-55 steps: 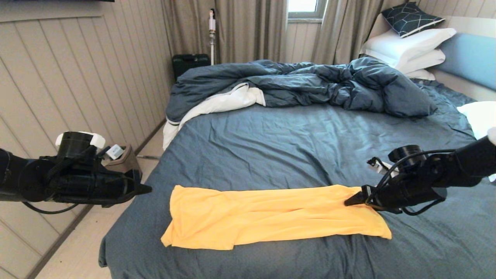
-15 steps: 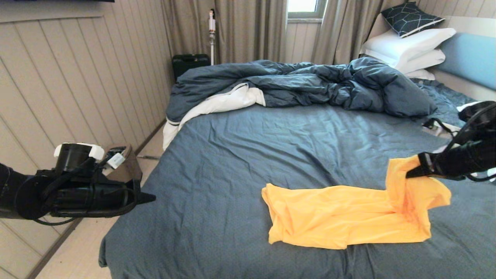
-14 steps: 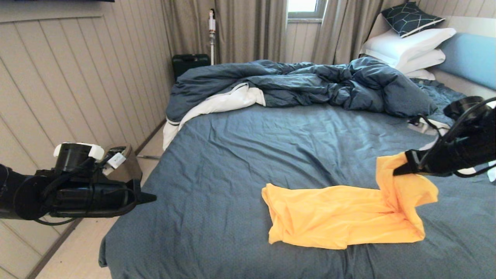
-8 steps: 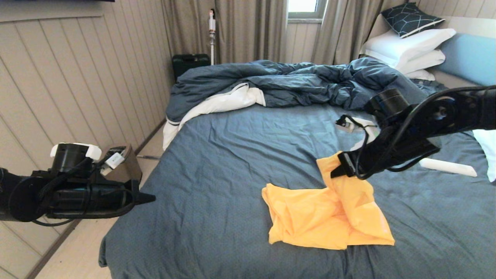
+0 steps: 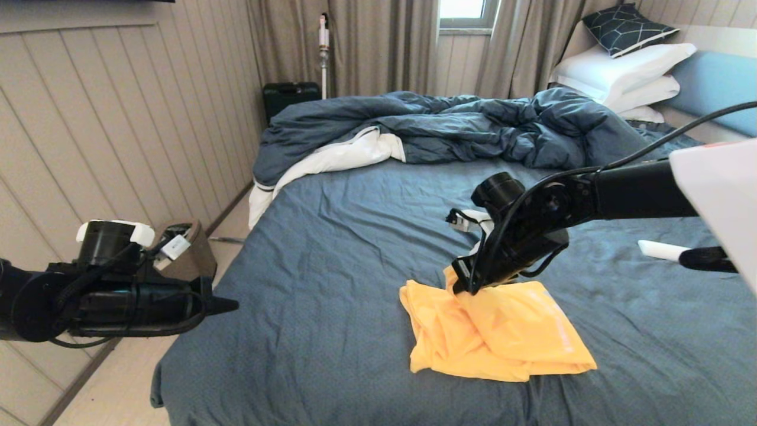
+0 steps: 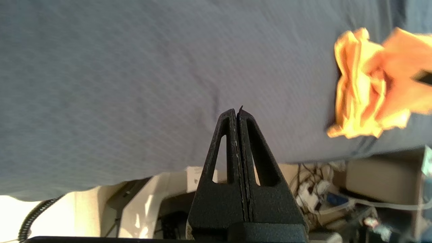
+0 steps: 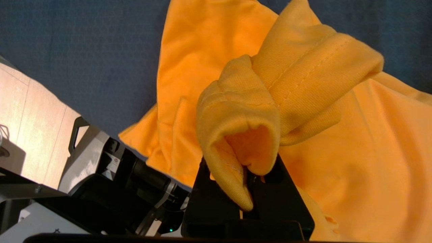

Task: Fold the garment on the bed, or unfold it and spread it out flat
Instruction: Fold the yellow T-shirt

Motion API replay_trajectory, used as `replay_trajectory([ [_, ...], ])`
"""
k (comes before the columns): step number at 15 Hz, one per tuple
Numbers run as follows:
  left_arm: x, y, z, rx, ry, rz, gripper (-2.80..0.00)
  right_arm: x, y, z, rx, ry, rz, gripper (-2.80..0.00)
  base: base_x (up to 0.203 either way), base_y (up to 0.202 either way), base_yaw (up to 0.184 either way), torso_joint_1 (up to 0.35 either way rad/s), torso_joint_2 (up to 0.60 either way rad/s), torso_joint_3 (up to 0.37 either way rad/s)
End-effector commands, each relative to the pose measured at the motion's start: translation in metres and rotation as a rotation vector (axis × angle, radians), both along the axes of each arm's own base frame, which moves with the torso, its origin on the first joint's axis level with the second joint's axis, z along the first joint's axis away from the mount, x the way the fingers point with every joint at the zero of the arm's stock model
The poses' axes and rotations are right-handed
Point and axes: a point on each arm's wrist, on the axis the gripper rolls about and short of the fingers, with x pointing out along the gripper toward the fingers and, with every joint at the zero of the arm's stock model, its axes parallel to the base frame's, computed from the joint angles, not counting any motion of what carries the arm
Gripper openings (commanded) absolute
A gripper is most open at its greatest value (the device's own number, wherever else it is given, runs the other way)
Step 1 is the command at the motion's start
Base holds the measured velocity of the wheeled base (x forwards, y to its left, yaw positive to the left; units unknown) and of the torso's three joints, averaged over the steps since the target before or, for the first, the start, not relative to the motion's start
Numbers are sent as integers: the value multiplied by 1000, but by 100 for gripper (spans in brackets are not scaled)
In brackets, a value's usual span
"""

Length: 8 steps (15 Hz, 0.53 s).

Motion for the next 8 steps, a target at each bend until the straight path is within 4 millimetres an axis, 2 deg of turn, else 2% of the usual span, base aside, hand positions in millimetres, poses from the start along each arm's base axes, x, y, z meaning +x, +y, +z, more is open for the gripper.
replay_trajectory([
  [1, 0, -1, 0, -8, 1, -7, -280, 5, 8, -14, -7, 31, 11, -280, 0, 0, 0, 0, 0, 0],
  [2, 0, -1, 0, -9, 3, -8, -280, 4, 10, -14, -8, 33, 14, -280, 0, 0, 0, 0, 0, 0],
  [3, -1, -1, 0, -9, 3, -8, -280, 4, 10, -14, -12, 30, 12, 0, 0, 0, 0, 0, 0, 0],
  [8, -2, 0, 1, -10, -2, -8, -280, -4, 7, 3, 2, -6, 11, 0, 0, 0, 0, 0, 0, 0],
])
